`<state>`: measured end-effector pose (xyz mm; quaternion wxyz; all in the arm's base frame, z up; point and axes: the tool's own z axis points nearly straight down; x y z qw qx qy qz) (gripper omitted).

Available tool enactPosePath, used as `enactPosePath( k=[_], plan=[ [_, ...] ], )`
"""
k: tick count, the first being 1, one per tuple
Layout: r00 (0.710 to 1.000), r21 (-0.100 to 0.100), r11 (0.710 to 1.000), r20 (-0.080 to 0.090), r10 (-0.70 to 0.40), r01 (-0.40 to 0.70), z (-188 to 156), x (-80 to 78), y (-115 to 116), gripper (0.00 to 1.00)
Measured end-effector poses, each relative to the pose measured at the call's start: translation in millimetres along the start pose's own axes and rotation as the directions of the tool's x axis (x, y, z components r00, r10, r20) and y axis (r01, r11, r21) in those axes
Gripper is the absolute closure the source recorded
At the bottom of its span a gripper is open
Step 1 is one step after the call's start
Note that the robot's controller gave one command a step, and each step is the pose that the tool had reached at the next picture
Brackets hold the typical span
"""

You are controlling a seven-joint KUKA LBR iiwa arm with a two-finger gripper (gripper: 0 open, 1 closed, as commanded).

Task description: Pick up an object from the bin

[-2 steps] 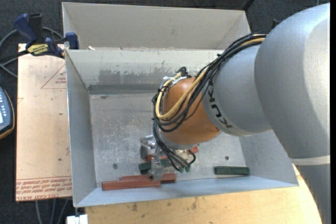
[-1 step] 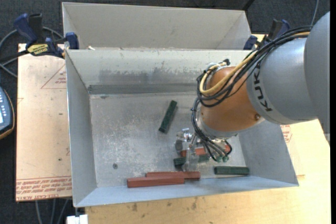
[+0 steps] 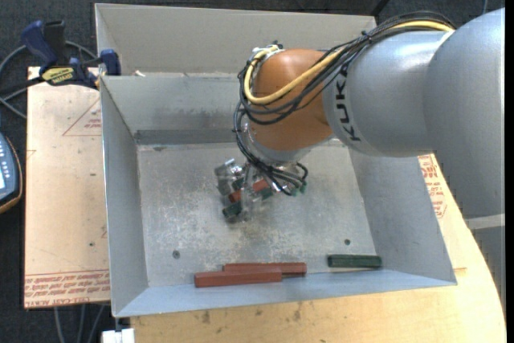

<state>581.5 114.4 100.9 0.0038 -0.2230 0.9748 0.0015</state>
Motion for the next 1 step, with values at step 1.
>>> enactPosePath(
  k=[1],
  plan=[
    [0.883,0.002,0.883,0.001,-0.47,0.47,-118.7,-60.5,14.8,1.0]
  ],
)
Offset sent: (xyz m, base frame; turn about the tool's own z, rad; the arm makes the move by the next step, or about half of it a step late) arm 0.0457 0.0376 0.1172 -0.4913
